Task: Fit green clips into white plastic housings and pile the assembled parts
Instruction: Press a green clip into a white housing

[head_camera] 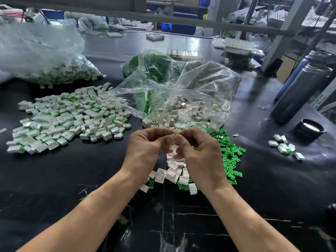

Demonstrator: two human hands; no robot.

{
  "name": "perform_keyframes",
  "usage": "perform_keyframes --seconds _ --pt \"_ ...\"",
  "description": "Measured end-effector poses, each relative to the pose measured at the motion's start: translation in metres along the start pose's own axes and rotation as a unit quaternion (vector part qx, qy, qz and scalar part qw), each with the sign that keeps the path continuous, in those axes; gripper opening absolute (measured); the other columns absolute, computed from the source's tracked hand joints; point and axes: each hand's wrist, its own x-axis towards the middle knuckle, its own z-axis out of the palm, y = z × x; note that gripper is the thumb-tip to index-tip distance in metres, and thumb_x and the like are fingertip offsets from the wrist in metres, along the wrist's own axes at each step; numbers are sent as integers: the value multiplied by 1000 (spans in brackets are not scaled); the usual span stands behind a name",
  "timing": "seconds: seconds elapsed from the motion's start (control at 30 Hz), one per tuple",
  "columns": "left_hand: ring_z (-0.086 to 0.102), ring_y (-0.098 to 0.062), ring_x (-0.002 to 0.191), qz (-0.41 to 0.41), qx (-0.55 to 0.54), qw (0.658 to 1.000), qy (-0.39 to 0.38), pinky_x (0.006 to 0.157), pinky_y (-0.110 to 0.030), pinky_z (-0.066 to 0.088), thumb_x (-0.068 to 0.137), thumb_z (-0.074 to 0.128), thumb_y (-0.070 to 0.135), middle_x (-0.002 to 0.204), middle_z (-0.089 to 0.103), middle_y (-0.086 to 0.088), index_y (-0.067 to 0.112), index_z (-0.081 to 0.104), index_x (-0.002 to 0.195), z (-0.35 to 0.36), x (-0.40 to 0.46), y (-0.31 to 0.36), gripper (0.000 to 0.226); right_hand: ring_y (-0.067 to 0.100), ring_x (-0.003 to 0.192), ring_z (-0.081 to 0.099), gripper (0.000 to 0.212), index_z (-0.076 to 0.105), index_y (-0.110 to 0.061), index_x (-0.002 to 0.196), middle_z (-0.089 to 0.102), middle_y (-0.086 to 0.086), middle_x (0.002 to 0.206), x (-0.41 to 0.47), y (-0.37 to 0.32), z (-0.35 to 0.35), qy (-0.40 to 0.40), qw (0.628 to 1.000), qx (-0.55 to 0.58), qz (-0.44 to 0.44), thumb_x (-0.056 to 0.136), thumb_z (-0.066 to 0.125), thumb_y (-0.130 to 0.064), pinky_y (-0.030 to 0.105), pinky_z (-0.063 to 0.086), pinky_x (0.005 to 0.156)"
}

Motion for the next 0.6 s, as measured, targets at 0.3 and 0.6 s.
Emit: perform_keyframes --seconds 0.3,0.6 --pt "68 -7 65 14 79 996 -30 59 -16 53 84 75 -8 75 77 -2 12 79 78 -5 6 -2 21 12 57 68 23 76 -21 79 72 -2 66 7 3 -11 -58 997 19 52 92 74 -2 26 59 56" --pt "72 -9 73 40 92 994 -43 64 -17 55 84 76 -5 82 79 -2 11 79 84 -7 5 -6 16 14 54 66 27 78 -20 77 72 4 63 7 1 -13 -52 995 51 67 90 74 3 30 61 55"
